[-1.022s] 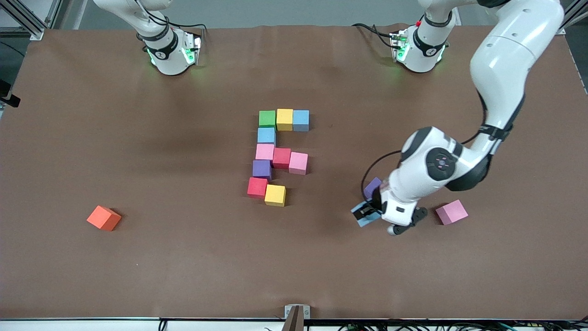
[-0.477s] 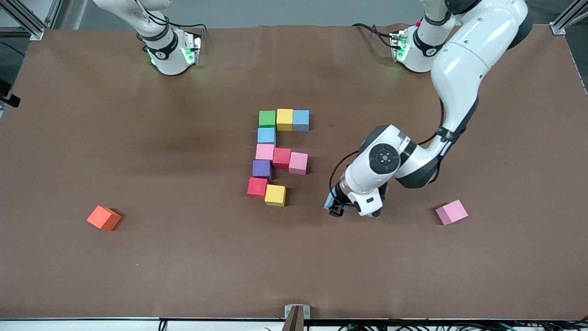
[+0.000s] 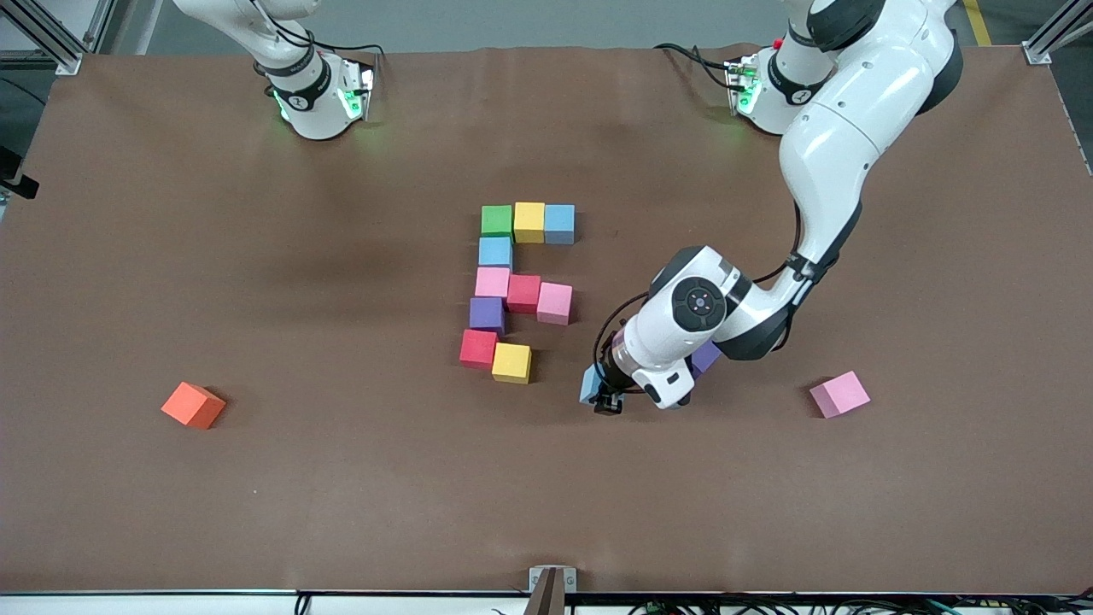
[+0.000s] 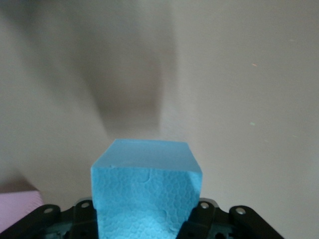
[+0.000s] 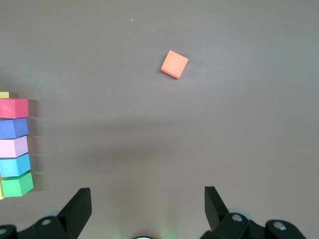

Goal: Arrange 11 blocks into digit 3
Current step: 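Lift and carry the cyan cube toward the yellow cube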

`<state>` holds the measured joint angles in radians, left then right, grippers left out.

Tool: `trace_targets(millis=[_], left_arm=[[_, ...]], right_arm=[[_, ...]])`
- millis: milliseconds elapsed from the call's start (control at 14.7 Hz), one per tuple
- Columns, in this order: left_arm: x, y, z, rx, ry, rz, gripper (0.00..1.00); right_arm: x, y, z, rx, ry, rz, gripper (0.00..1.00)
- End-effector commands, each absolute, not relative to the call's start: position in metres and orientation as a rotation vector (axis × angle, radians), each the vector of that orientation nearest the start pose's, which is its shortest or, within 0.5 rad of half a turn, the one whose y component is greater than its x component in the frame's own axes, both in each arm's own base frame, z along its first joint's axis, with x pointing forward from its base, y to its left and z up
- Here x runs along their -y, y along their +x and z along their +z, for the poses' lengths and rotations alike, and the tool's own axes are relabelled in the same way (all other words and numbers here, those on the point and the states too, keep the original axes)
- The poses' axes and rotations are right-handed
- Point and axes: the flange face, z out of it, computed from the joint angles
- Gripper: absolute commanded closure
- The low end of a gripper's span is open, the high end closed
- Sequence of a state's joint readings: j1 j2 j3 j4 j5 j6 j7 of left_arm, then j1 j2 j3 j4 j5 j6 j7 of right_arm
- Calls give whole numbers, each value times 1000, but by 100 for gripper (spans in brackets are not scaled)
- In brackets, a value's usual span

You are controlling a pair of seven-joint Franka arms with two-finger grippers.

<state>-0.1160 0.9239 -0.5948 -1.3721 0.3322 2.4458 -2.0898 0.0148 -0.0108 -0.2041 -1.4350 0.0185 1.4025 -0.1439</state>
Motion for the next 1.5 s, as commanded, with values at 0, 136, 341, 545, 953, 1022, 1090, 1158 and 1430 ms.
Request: trace_targets(millis=[0,136,341,545,953,1022,1090,1158,1430], left_arm=[[424,644,243,2331,-2653,289,98],[435,637,231,2347,-2658,332,98],[458,616,205,2290,-2664,387,98],[470,602,188,2236,-2674,350,98],[479,593,181,2299,-2577,338,98],[479,594,182,2319,-2558,343,98],[479,594,182,2335,-2539,346,98],[480,593,181,2350,-2520,351,98],[485,588,177,2374,-2482,307,98]], right_arm=[[97,523,681,-61,-3124,32,0],[97,523,681,-62,-3125,33,0],[97,523,681,-62,-3125,33,0],[97,523,681,-62,-3125,37,0],[96,523,680,-60,-3126,40,0],[96,524,680,-60,-3124,40,0],[96,524,680,-57,-3125,37,0],[96,524,680,-57,-3125,37,0],[96,524,680,-58,-3126,40,0]])
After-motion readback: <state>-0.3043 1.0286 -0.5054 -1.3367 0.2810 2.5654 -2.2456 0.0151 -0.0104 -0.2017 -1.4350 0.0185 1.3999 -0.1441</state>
